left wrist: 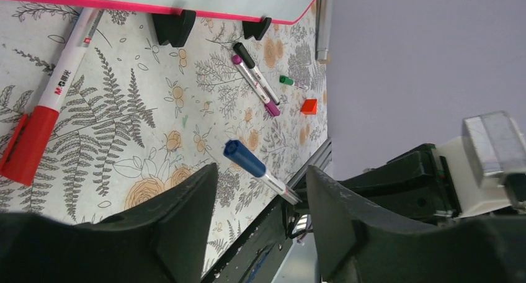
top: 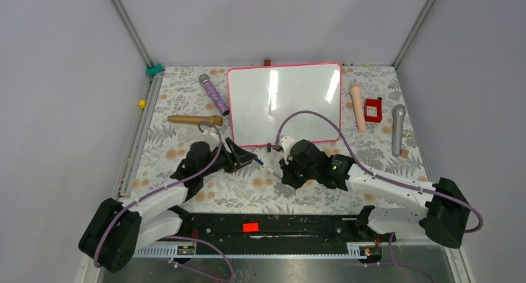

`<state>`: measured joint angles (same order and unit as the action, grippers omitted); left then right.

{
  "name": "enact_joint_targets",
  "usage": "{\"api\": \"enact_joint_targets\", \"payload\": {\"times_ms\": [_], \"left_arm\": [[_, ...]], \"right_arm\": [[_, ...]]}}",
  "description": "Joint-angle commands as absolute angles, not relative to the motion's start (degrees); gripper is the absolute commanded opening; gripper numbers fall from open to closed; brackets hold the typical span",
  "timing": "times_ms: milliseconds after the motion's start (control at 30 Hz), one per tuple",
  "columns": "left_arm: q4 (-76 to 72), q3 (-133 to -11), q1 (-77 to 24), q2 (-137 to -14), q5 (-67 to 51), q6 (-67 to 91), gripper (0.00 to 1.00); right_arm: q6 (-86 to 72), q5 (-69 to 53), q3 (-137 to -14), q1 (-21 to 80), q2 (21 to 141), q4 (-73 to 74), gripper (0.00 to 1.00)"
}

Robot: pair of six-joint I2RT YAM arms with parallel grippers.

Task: Write a sentence on the whiteboard
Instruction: Pass from the right arm to the left, then open the pen cap from the whiteboard marker.

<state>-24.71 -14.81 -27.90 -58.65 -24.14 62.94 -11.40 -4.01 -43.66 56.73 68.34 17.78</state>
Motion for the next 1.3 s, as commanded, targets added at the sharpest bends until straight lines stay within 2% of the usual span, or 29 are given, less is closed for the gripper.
{"api": "enact_joint_targets", "payload": {"times_ms": [0, 267, 333, 433, 533, 600, 633, 667, 767, 867, 1000, 1267], "left_arm": [[-31.3, -17.3, -28.8, -61.2, -23.5, 64.5, 0.53], [-35.2, -17.3, -30.4, -64.0, -23.0, 67.5, 0.49], [-36.2, -17.2, -30.8, -64.1, -23.2, 68.0, 0.42], [-37.1, -17.4, -31.4, -64.2, -23.5, 68.5, 0.25], [-37.5, -16.8, -31.9, -64.0, -23.8, 68.5, 0.00], [-38.0, -15.8, -31.8, -63.3, -23.6, 69.3, 0.00], [-38.6, -15.1, -31.8, -62.7, -23.1, 70.2, 0.00], [-39.4, -14.4, -31.9, -61.9, -22.7, 71.1, 0.00], [-40.3, -12.9, -31.9, -59.6, -20.6, 75.0, 0.00], [-41.1, -12.0, -31.9, -56.9, -18.5, 79.2, 0.00], [-42.5, -10.9, -31.9, -52.1, -15.0, 84.3, 0.00], [-40.9, -12.0, -31.9, -45.0, -9.8, 90.6, 0.00]], "right_arm": [[-10.0, -5.9, -45.5, 57.0, 65.6, 18.0, 0.00], [-9.5, -6.8, -46.4, 57.0, 65.7, 17.4, 0.00], [-9.4, -6.9, -46.7, 57.1, 66.2, 17.4, 0.00], [-9.6, -6.9, -46.8, 57.0, 66.7, 16.8, 0.00], [-9.8, -6.5, -47.4, 57.1, 66.7, 16.5, 0.00], [-10.3, -5.8, -47.8, 57.1, 66.5, 16.4, 0.01], [-10.7, -5.3, -47.8, 57.0, 66.3, 16.3, 0.07], [-11.2, -4.9, -47.7, 57.1, 65.7, 15.9, 0.17], [-13.2, -4.2, -46.2, 57.1, 62.7, 13.1, 0.57], [-18.1, -3.5, -43.5, 57.0, 58.8, 7.7, 0.74], [-25.9, -0.4, -39.8, 57.1, 55.0, -2.5, 0.79], [-38.5, 3.3, -33.2, 57.1, 55.4, -27.2, 0.75]]}}
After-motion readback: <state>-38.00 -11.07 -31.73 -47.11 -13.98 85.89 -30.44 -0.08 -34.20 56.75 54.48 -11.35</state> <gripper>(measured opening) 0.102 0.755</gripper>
